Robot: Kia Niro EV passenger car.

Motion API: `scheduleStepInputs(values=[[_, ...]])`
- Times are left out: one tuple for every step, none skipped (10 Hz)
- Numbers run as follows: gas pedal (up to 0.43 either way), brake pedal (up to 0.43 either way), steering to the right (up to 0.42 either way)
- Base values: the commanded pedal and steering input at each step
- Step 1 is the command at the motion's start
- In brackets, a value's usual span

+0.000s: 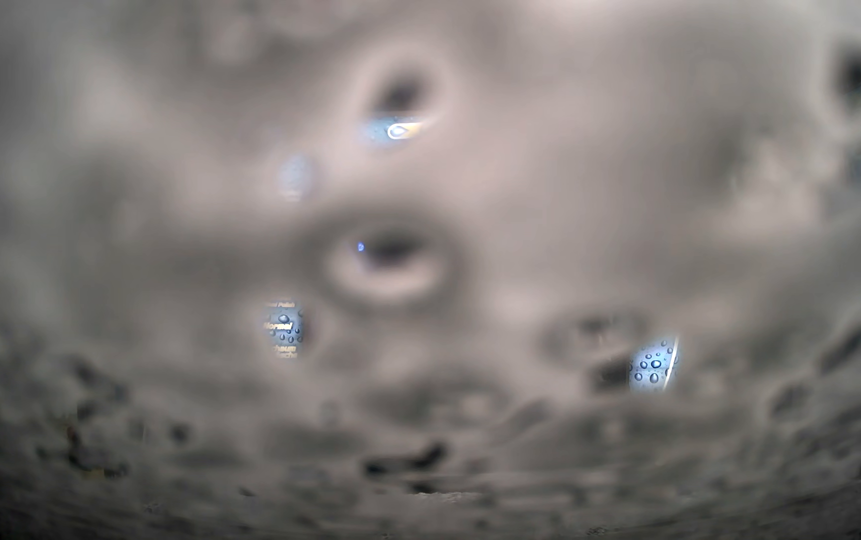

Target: Follow the waypoints while adhering to traffic rules and regulations

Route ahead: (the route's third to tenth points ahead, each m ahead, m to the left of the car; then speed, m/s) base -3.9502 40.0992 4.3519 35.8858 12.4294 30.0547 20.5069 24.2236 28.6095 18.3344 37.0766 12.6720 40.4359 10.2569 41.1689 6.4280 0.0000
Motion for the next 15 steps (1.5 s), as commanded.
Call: scheduleStepInputs(values=[[0.0,0.0,-0.014],[0.0,0.0,-0.014],[0.0,0.0,-0.014],[0.0,0.0,-0.015],[0.0,0.0,-0.014],[0.0,0.006,-0.014],[0.0,0.0,-0.014],[0.0,0.0,-0.014],[0.0,0.0,-0.014],[0.0,0.0,-0.014],[0.0,0.0,-0.014],[0.0,0.0,-0.014],[0.0,0.0,-0.014],[0.0,0.0,-0.014],[0.0,0.0,-0.015]])
